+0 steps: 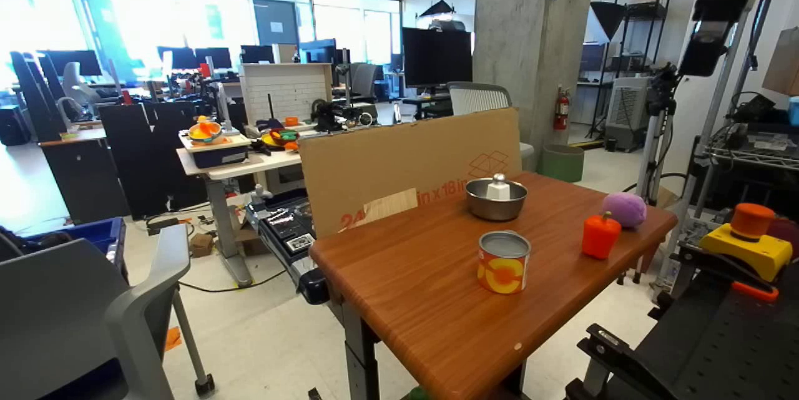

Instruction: Remove the shaker from the pot

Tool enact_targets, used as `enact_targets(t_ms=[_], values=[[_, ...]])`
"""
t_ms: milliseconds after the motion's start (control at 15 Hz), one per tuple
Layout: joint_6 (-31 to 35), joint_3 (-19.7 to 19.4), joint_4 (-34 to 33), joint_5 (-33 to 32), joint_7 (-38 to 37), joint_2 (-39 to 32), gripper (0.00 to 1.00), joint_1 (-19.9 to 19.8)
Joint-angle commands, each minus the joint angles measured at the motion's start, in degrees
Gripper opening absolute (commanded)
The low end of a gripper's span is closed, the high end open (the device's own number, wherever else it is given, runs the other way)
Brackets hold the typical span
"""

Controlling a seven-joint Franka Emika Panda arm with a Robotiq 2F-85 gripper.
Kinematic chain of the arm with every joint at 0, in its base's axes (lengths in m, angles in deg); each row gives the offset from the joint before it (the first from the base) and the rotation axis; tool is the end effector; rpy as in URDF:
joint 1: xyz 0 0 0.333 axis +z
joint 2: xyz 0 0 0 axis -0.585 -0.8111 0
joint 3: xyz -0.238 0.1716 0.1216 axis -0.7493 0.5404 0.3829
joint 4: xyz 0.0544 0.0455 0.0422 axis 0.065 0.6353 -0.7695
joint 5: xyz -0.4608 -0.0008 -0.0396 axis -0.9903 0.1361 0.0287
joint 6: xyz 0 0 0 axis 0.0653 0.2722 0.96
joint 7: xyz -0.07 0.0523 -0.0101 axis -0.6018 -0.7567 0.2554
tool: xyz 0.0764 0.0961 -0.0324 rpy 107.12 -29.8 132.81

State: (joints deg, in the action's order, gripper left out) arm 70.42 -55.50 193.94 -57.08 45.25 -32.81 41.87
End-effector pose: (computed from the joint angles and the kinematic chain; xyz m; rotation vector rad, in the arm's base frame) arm 0.4041 0.0473 0.3295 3.0843 0.4094 0.1463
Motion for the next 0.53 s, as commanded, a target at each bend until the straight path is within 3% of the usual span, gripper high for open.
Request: enact_targets(t_ms=[0, 467], values=[[-0.2, 0.1, -0.1, 0.1, 0.0, 0.0, 1.0, -0.1], [0.6, 6.6, -8.4, -7.9, -15.1, -21.0, 1.0, -4.9]])
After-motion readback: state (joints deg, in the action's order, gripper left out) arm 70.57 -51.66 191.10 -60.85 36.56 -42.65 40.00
